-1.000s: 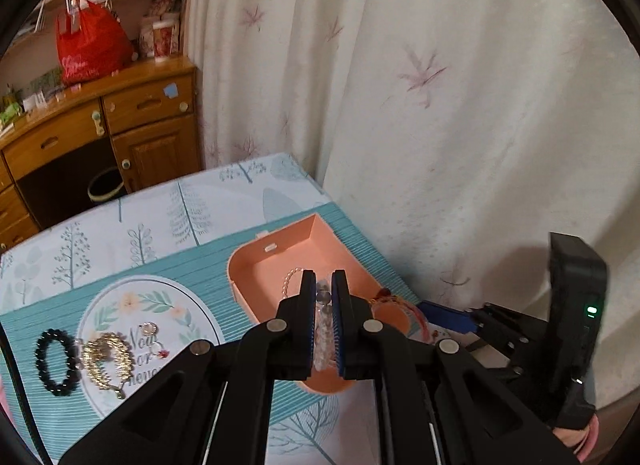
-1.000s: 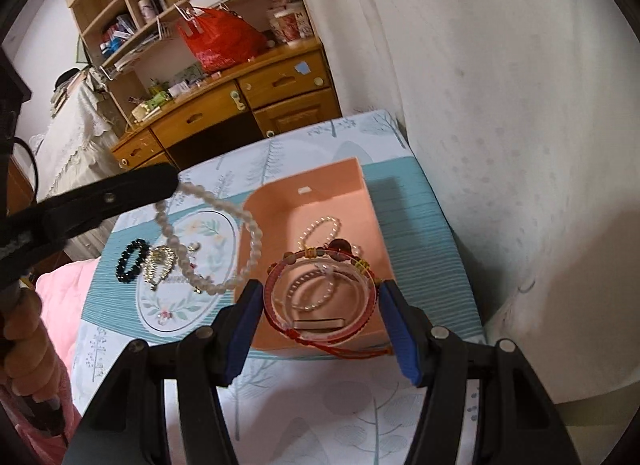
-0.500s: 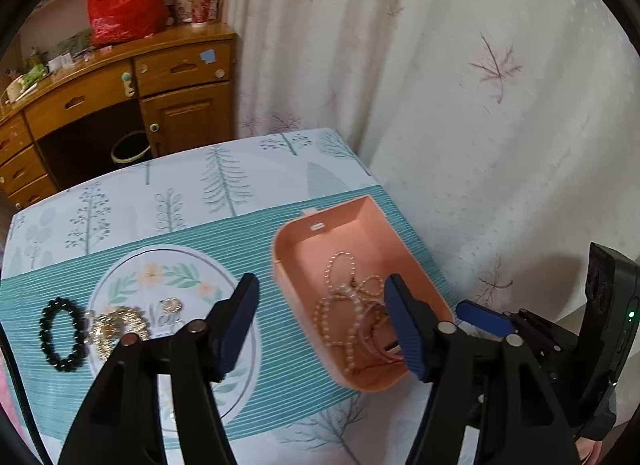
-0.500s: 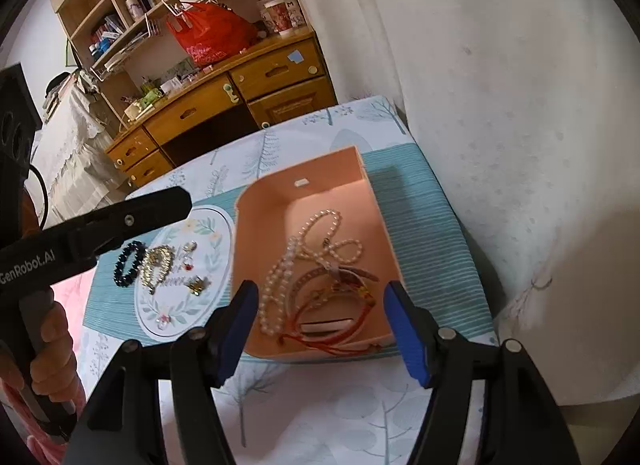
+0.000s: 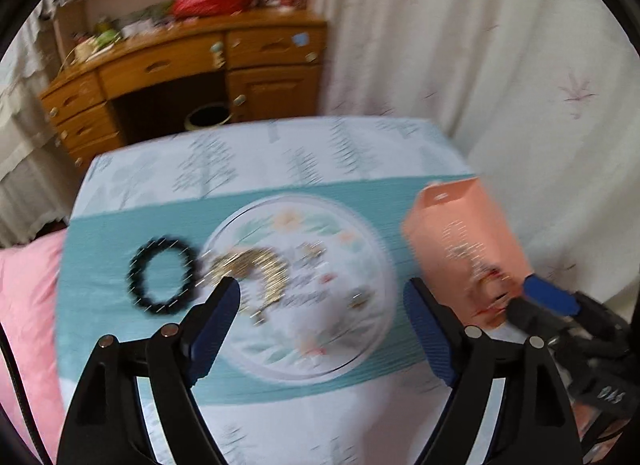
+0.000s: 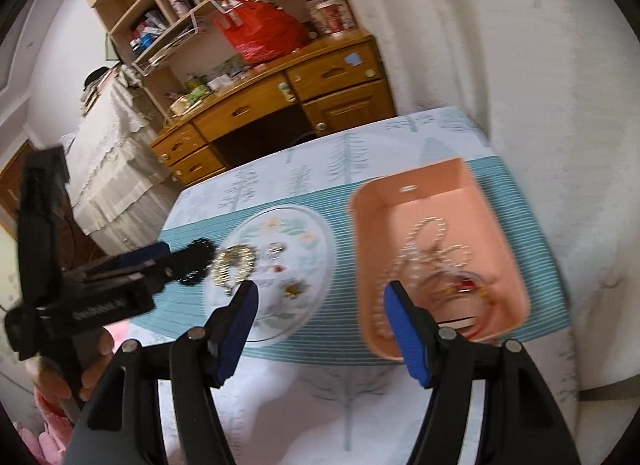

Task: Organize jewelry
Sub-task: 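Grasp the black bead bracelet with the left tool while the right tool grasps a small ring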

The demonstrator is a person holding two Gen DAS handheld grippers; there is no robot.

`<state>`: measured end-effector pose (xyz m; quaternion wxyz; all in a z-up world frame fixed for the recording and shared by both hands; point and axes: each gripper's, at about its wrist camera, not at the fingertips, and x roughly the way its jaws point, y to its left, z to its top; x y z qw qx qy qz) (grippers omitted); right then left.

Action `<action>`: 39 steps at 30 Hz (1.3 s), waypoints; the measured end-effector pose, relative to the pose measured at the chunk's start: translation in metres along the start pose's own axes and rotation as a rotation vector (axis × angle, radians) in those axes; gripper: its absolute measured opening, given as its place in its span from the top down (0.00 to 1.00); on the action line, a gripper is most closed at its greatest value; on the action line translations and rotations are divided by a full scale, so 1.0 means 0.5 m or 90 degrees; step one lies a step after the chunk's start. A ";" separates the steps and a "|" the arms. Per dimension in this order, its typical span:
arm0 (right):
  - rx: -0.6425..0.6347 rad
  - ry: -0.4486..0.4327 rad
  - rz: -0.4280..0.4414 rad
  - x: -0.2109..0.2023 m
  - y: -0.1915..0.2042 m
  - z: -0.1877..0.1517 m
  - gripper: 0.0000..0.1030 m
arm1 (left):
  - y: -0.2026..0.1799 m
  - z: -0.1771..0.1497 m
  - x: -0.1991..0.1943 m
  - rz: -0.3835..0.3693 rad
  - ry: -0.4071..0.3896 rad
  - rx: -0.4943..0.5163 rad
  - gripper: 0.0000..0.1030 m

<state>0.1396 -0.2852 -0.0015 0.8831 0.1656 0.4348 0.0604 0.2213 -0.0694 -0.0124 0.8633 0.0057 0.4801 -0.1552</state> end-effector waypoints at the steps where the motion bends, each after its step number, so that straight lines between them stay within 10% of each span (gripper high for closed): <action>1: -0.003 0.002 0.004 0.006 0.013 -0.002 0.36 | 0.021 -0.008 -0.002 0.009 0.005 -0.006 0.20; 20: -0.143 0.039 -0.008 0.146 0.171 -0.110 0.36 | 0.216 -0.098 0.015 0.064 -0.062 0.081 0.20; 39: -0.302 0.048 -0.047 0.238 0.225 -0.163 0.36 | 0.224 -0.100 0.142 0.075 -0.097 0.235 0.23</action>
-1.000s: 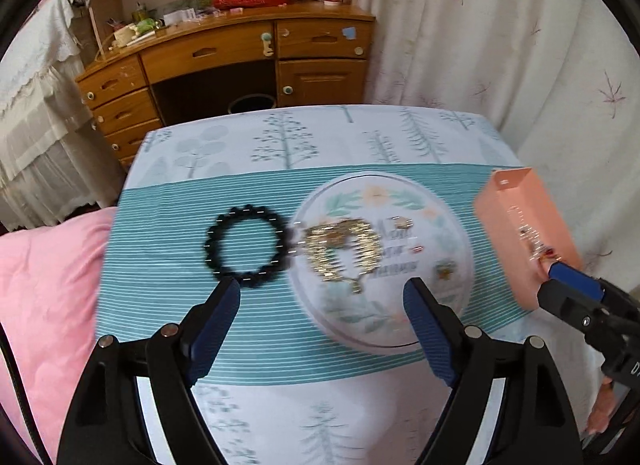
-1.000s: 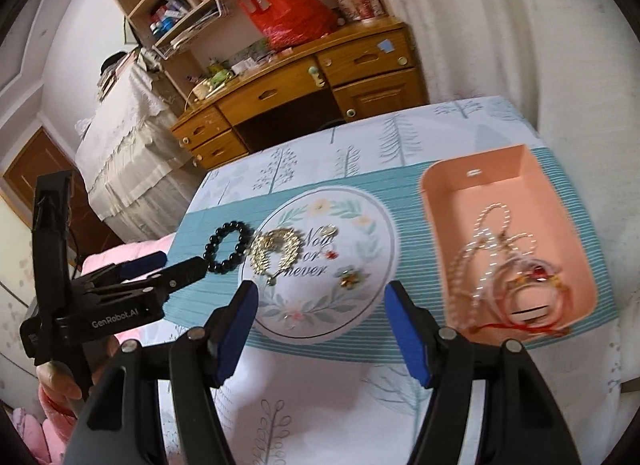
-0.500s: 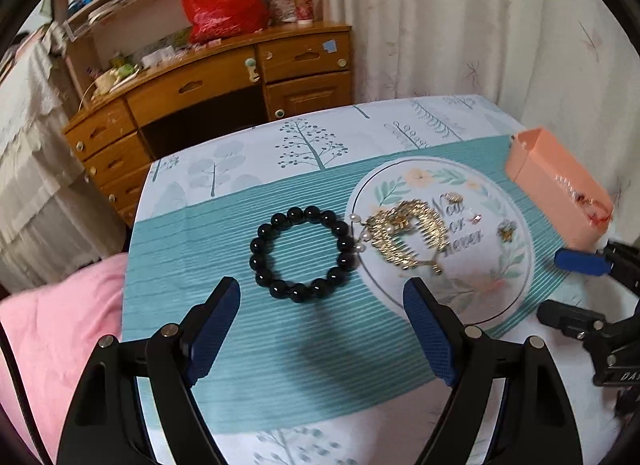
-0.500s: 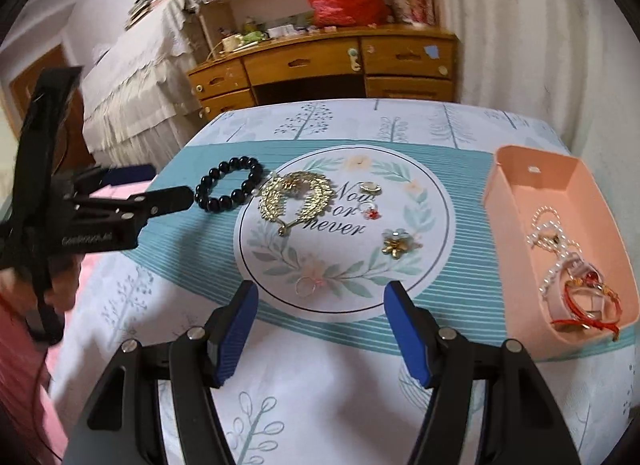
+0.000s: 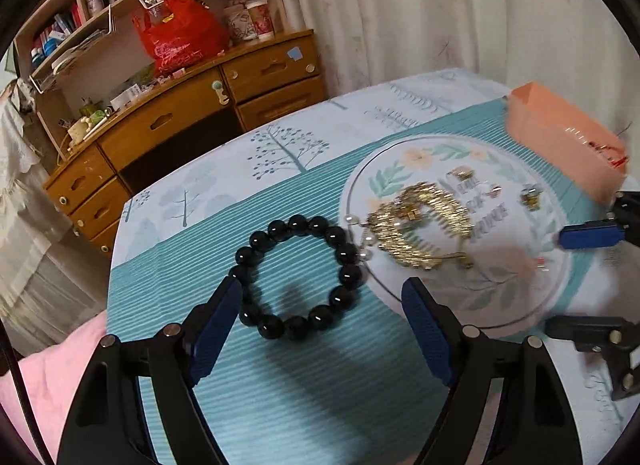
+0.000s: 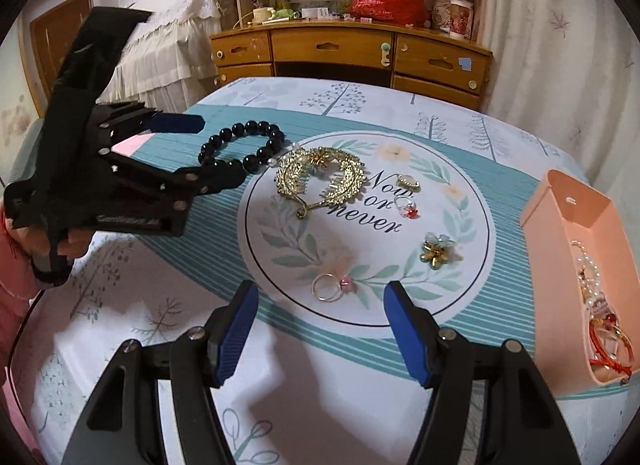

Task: Organize jewelry
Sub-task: 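Grasp the black bead bracelet with the left tool while the right tool grasps a small ring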

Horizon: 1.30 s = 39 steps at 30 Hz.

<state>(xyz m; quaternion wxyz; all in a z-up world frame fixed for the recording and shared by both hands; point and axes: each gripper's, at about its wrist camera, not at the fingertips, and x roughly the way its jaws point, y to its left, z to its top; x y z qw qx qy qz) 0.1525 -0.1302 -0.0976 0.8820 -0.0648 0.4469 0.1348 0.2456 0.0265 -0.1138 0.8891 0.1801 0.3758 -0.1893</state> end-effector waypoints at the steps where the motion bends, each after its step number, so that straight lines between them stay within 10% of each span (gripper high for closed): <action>1: -0.002 0.002 -0.003 0.003 0.001 0.001 0.36 | 0.002 0.000 0.004 0.000 0.002 0.000 0.24; 16: 0.007 0.009 -0.030 0.026 -0.013 0.019 0.59 | 0.027 -0.004 0.041 -0.093 0.023 -0.088 0.70; 23: -0.005 0.006 -0.021 0.022 -0.007 0.016 0.79 | 0.017 -0.005 0.031 -0.086 0.058 -0.111 0.78; 39: 0.053 0.024 0.001 0.012 -0.027 0.011 0.92 | 0.040 -0.042 -0.012 -0.125 0.155 -0.238 0.88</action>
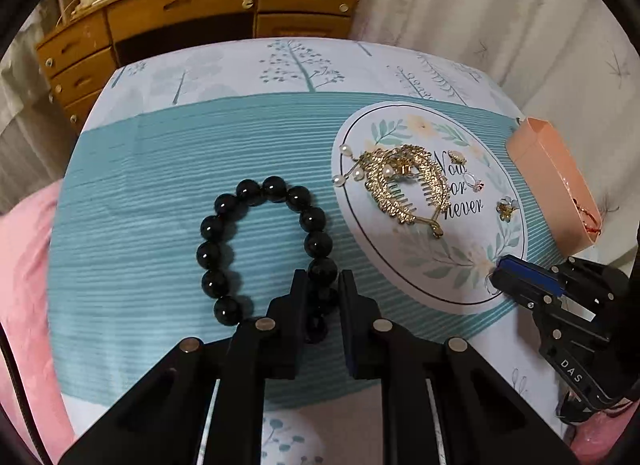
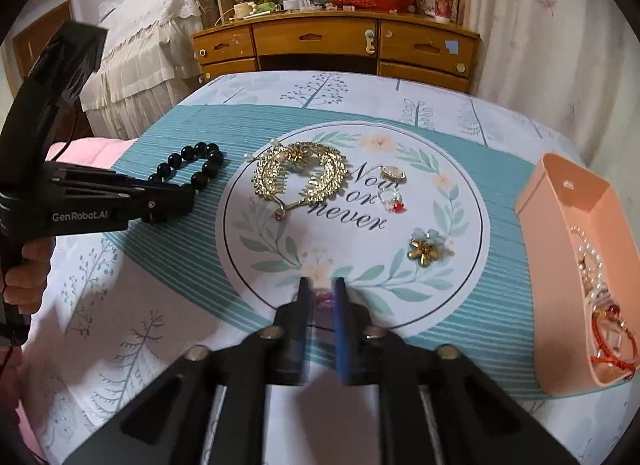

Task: Organize jewelry
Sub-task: 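Grasp the black bead bracelet with the left tool while the right tool grasps a small ring, then carry the black bracelet and ring into the peach box and open both tools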

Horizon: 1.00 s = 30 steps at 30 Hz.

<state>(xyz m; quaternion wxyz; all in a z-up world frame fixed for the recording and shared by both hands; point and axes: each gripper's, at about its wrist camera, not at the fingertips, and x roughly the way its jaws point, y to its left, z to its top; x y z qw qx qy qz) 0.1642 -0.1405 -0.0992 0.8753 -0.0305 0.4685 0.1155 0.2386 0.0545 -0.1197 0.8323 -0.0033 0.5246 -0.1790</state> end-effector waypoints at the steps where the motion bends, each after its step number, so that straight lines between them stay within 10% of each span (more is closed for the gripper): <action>1: 0.005 0.003 0.003 0.001 -0.004 0.000 0.92 | 0.000 0.000 -0.002 -0.001 0.001 -0.004 0.88; 10: 0.018 -0.004 0.014 -0.021 -0.014 -0.007 0.93 | 0.010 0.000 -0.046 -0.056 0.016 -0.064 0.88; 30: 0.037 -0.127 0.035 -0.180 -0.049 0.039 0.93 | -0.124 0.053 -0.263 -0.090 -0.120 -0.014 0.88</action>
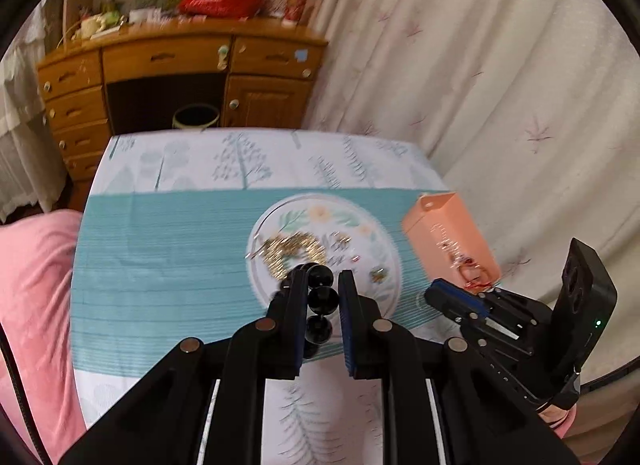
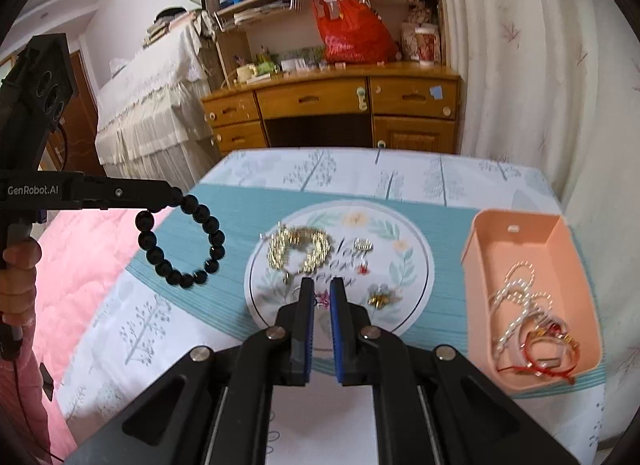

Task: Organize jewelry
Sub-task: 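Carry the black bracelet and ring into the peach box and open both tools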

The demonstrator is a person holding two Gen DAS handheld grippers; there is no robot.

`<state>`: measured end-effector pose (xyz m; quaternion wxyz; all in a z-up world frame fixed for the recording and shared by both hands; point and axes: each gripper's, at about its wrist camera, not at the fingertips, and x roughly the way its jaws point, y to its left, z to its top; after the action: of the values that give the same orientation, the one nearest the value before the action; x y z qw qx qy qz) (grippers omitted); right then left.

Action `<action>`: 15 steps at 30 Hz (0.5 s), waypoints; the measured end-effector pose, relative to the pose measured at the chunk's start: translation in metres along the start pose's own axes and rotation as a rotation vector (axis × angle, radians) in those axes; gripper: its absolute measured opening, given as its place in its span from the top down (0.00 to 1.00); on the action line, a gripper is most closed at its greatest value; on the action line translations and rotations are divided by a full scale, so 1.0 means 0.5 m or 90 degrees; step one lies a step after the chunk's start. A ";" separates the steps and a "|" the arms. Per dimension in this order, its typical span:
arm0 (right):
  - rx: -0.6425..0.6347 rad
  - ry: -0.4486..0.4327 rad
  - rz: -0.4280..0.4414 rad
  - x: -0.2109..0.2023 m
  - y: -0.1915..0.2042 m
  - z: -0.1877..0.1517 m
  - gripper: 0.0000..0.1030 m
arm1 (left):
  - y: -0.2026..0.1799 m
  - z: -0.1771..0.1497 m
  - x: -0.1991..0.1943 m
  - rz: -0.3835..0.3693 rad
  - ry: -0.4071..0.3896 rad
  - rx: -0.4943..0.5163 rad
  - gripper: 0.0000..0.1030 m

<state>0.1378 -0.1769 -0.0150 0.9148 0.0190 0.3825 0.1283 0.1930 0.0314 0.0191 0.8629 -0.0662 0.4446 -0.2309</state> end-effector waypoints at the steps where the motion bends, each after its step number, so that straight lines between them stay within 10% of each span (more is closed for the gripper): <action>1: 0.000 -0.007 0.000 -0.008 -0.002 0.005 0.93 | -0.013 0.005 -0.005 -0.001 -0.007 0.004 0.88; 15: 0.035 -0.062 -0.059 -0.133 -0.102 0.020 0.93 | -0.232 0.048 -0.004 -0.103 -0.055 0.084 0.88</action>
<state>0.1111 -0.2423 0.0312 0.9363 0.0329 0.3416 0.0742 0.1717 -0.0725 0.0720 0.8624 -0.0551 0.3840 -0.3252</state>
